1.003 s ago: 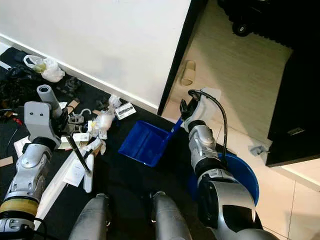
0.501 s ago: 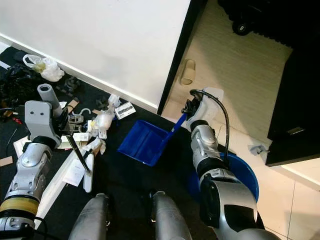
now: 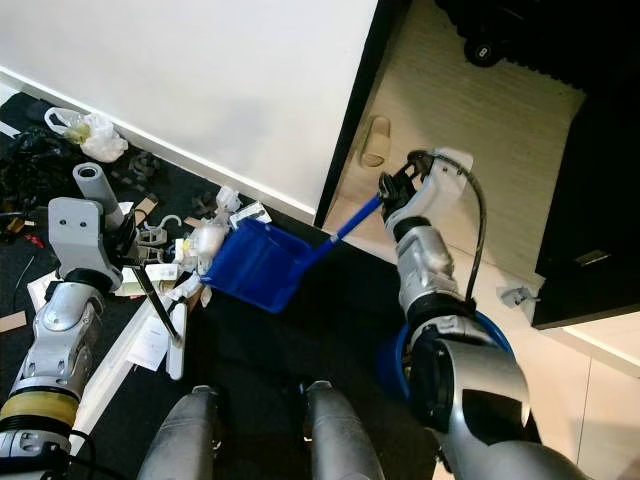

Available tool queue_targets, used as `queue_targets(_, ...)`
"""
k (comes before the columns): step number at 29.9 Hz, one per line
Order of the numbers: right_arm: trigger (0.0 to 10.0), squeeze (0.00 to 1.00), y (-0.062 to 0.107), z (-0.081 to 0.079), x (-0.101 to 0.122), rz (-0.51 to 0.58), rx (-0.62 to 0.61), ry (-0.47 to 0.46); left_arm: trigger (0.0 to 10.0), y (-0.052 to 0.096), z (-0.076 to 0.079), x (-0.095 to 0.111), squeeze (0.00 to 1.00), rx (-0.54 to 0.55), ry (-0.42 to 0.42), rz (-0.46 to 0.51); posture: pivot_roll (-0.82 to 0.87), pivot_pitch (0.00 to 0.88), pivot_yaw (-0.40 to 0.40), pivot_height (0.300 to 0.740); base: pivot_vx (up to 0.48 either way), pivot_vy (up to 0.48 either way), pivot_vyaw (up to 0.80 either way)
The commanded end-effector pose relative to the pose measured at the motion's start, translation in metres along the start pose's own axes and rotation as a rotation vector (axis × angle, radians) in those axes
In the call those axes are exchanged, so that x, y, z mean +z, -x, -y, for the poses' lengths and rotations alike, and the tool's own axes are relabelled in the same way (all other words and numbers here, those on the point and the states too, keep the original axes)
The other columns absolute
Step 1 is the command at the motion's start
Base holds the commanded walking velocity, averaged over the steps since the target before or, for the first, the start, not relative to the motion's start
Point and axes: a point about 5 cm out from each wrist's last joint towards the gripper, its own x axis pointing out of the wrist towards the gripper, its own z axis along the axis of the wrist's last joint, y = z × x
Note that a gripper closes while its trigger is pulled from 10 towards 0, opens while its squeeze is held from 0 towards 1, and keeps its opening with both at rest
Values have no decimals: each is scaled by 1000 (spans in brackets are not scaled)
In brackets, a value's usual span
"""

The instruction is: Sweep floor

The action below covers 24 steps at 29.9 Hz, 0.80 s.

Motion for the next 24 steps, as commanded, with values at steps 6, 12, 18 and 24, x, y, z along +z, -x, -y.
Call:
queue_targets(6, 10000, 0, 6, 15, 3, -41, 29, 139, 10000, 1, -6, -1, 0, 3, -29, 4, 105, 107, -73, 740, 0, 0, 0)
queue_targets(12, 10000, 0, 10, 19, 2, -4, 25, 143, 10000, 6, -12, -9, 0, 24, -29, -54, 106, 92, -72, 740, 0, 0, 0)
queue_targets(18, 10000, 0, 16, 12, -7, 38, 52, 106, 10000, 20, -29, -18, 0, 61, -91, -120, 121, 85, -80, 740, 0, 0, 0)
queue_targets(24, 10000, 0, 22, 13, -22, -1, 33, 99, 10000, 30, -45, -17, 0, 124, -74, -132, 145, 85, -100, 740, 0, 0, 0)
